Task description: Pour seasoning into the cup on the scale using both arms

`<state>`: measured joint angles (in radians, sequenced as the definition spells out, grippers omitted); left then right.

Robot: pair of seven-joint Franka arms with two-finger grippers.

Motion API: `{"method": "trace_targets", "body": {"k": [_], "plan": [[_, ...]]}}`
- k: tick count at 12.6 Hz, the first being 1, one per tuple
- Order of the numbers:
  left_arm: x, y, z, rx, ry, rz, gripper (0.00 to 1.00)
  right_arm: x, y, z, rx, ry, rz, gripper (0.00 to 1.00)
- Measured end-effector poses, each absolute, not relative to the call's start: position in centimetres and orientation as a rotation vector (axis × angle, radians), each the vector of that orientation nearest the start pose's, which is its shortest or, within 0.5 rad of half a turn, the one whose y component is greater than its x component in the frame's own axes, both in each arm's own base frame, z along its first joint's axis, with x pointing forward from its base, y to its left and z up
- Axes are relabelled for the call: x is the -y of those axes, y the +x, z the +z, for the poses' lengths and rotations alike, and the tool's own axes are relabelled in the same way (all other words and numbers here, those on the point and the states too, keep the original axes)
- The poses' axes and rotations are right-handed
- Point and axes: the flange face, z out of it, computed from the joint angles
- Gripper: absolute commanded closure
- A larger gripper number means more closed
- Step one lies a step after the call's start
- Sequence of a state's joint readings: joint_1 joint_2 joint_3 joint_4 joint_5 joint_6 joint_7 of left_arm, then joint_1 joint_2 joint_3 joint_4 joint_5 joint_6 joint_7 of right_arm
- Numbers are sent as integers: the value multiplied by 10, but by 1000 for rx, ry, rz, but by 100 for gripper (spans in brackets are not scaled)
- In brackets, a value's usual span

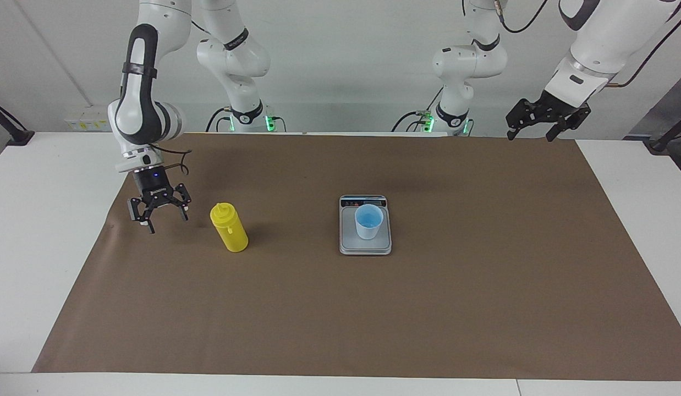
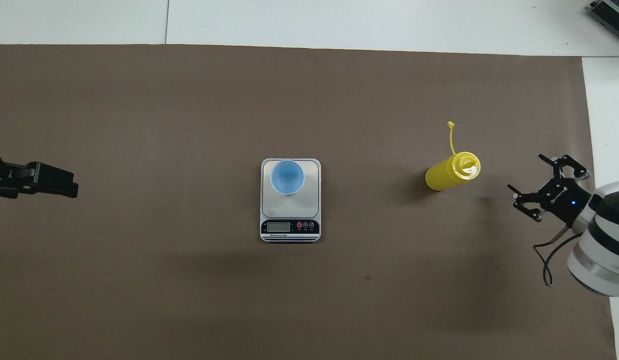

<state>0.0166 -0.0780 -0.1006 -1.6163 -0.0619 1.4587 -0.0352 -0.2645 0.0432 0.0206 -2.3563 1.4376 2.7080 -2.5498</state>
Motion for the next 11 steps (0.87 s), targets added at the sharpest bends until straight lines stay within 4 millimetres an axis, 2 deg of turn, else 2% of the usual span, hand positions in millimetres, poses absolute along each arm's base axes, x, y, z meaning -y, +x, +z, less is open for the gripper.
{"method": "trace_targets", "body": {"k": [5,7,9,11], "plan": [[53,514,628,-82,-3184,145,0,185,517,353,1780,-2489,-1198,0],[52,512,630,-82,-3181,137,0,198,530,375,1898,-2446,-1142,0],[50,512,631,-79,-3162,126,0,198,545,400,1970,-2458,-1028,0],[49,512,631,-79,-3155,123,0,188,558,425,2015,-2480,-918,0]]}}
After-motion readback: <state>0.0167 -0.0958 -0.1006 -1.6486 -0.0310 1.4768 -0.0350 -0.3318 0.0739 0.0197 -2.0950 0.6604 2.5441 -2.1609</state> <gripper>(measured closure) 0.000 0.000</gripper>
